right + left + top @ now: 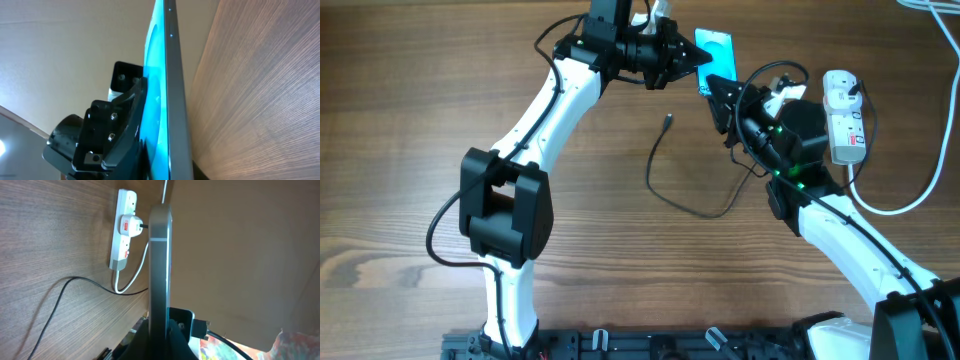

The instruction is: Plug charger to phone and switch on socket

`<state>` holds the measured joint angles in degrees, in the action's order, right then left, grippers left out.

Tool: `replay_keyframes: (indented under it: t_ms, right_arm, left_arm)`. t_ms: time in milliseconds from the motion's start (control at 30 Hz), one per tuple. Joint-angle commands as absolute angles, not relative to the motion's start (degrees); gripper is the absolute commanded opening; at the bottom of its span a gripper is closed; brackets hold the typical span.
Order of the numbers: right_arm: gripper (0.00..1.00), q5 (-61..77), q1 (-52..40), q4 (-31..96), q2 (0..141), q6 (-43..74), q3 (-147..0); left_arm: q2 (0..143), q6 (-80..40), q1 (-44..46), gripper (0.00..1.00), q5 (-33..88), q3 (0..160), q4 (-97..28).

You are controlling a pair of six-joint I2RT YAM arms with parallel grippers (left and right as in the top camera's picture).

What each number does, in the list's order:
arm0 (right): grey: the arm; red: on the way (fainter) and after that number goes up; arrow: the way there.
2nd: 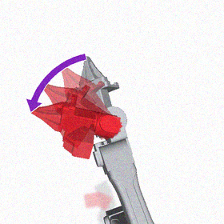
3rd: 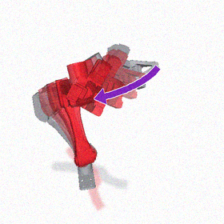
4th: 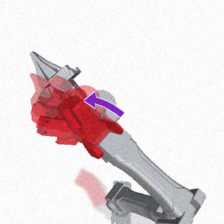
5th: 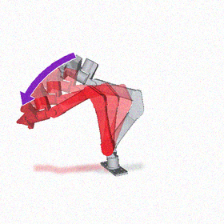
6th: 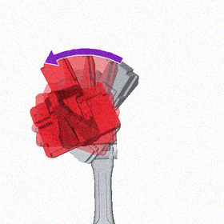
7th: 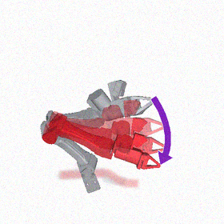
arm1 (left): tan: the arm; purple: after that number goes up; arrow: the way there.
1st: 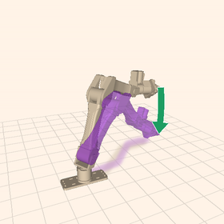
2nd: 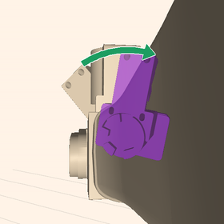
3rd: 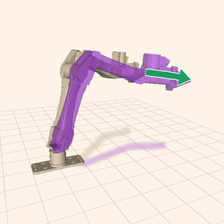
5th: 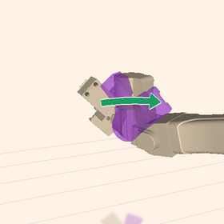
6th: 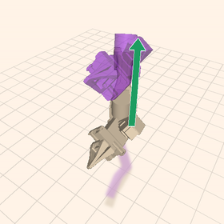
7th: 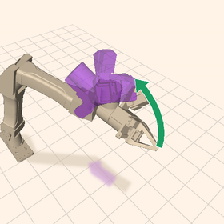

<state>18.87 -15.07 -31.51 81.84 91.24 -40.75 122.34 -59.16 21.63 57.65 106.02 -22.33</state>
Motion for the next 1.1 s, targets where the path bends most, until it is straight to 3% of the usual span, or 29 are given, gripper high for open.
replay_keyframes:
  t_ms: [0, 333, 533, 600, 833, 933, 1067]
  right_arm:
    - [0.21, 18.9, -14.1, -30.7, 82.0, 86.9, -40.8]
    - [0.21, 18.9, -9.7, -30.9, 82.0, 85.5, -40.8]
    - [0.15, 20.2, -6.7, -32.5, 82.0, 79.3, -40.8]
    - [0.16, 27.1, -3.6, -34.1, 82.0, 71.9, -40.8]
    - [0.45, 56.9, 7.0, -34.2, 82.0, 55.6, -40.9]
    - [0.36, 62.7, 6.5, -34.2, 82.0, 55.5, -40.9]
    - [0.35, 62.9, 4.2, -34.8, 82.0, 57.3, -40.9]
  left_arm:
    - [121.4, -57.2, 21.4, 0.04, 62.8, 106.8, -22.1]
    - [121.4, -55.7, 21.4, 0.04, 64.0, 106.8, -22.1]
    - [121.4, -54.0, 21.3, 0.04, 67.1, 106.8, -22.1]
    - [121.4, -51.2, 21.0, 0.04, 70.8, 106.8, -22.1]
    - [121.4, -40.5, 18.0, 0.04, 89.1, 106.8, -22.1]
    - [121.4, -39.3, 17.8, 0.04, 90.4, 106.8, -23.4]
    - [121.4, -39.2, 19.6, 0.04, 89.9, 106.8, -23.4]
